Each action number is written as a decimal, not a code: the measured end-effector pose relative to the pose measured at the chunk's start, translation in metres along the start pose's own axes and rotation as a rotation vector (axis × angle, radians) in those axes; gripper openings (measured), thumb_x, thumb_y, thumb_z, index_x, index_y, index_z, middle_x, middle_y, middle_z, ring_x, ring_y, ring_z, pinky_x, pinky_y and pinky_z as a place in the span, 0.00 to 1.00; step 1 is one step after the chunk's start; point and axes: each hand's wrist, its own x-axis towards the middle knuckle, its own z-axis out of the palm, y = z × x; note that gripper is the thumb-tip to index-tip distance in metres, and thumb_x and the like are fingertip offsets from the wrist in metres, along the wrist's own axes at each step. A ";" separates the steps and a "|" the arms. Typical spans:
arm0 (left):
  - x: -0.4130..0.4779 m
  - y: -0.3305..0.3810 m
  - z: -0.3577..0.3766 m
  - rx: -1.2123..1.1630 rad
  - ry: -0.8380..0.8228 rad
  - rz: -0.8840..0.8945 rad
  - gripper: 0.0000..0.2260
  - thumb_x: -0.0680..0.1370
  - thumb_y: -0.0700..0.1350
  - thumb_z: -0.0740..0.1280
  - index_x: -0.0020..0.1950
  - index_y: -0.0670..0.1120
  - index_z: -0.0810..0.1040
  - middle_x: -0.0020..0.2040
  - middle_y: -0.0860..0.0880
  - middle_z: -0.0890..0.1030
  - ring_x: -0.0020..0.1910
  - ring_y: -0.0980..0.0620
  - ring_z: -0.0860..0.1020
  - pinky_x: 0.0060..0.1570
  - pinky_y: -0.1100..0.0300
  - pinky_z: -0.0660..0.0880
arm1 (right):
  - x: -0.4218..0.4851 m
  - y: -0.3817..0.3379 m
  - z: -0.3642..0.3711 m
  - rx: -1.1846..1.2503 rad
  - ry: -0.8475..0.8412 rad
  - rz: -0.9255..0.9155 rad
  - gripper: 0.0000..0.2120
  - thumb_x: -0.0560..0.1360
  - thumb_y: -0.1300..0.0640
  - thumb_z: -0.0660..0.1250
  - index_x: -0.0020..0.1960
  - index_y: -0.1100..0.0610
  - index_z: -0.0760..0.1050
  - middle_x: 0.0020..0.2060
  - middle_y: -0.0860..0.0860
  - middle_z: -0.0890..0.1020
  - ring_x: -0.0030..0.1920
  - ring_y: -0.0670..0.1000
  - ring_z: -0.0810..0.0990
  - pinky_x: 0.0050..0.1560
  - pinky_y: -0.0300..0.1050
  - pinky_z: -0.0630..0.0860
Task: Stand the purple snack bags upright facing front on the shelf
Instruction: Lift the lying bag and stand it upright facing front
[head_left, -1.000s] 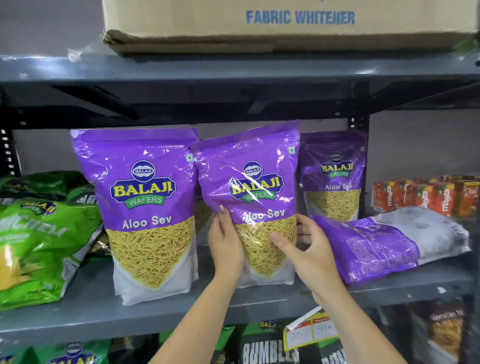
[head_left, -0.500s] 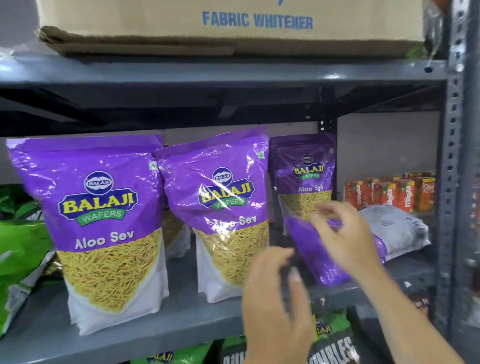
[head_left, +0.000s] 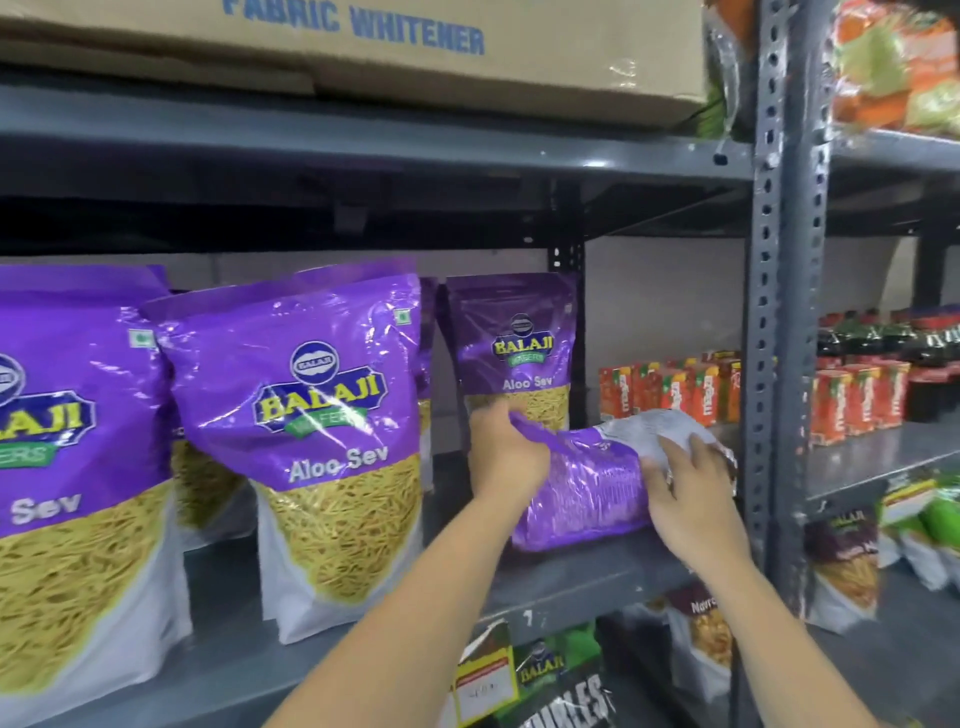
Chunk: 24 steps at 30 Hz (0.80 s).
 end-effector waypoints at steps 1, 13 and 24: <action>0.003 0.010 0.000 0.015 -0.007 0.057 0.19 0.69 0.33 0.64 0.55 0.49 0.78 0.60 0.46 0.76 0.54 0.43 0.79 0.52 0.51 0.79 | -0.002 0.001 -0.003 -0.012 0.006 -0.010 0.24 0.80 0.49 0.52 0.73 0.59 0.65 0.74 0.65 0.64 0.75 0.65 0.57 0.74 0.58 0.53; 0.064 0.126 -0.043 0.452 -0.060 0.688 0.17 0.73 0.33 0.67 0.59 0.47 0.82 0.65 0.49 0.80 0.65 0.48 0.77 0.65 0.55 0.72 | -0.038 -0.040 -0.027 0.199 0.033 -0.229 0.21 0.78 0.40 0.53 0.64 0.48 0.73 0.47 0.49 0.83 0.48 0.56 0.82 0.46 0.50 0.76; 0.074 0.141 -0.053 0.561 -0.214 0.898 0.13 0.74 0.34 0.68 0.55 0.46 0.85 0.63 0.49 0.80 0.63 0.50 0.77 0.63 0.57 0.73 | 0.008 -0.018 -0.003 0.961 -0.448 -0.074 0.28 0.67 0.43 0.71 0.64 0.50 0.74 0.57 0.46 0.84 0.56 0.46 0.83 0.50 0.38 0.80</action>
